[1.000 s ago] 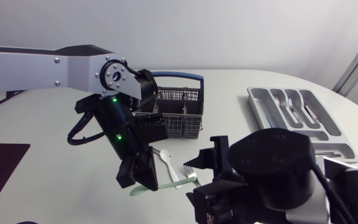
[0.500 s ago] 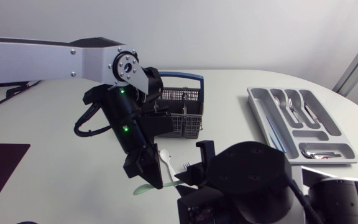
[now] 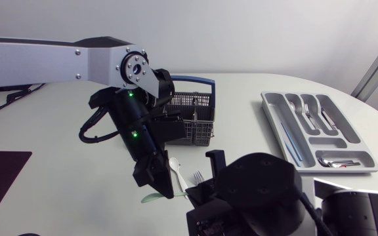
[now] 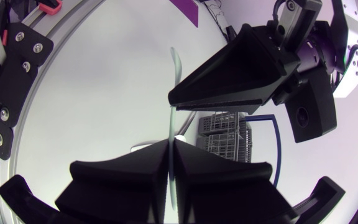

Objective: Unload the cutlery basket into the drawer organizer.

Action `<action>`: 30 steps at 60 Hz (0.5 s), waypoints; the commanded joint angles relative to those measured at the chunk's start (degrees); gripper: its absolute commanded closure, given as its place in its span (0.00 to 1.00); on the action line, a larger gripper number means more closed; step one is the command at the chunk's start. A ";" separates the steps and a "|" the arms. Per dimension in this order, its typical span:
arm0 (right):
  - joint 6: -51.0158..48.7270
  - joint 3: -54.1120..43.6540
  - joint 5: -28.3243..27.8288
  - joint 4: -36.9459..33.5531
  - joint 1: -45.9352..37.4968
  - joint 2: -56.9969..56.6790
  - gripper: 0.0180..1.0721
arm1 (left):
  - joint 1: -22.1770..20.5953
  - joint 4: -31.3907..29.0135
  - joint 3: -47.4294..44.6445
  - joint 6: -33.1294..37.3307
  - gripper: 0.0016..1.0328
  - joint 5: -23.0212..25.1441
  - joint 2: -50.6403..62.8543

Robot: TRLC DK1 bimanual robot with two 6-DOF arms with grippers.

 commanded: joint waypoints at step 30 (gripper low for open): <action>9.66 3.88 -14.48 -7.25 -15.72 -6.08 0.95 | 8.89 33.28 -14.18 -10.38 0.03 5.07 -24.24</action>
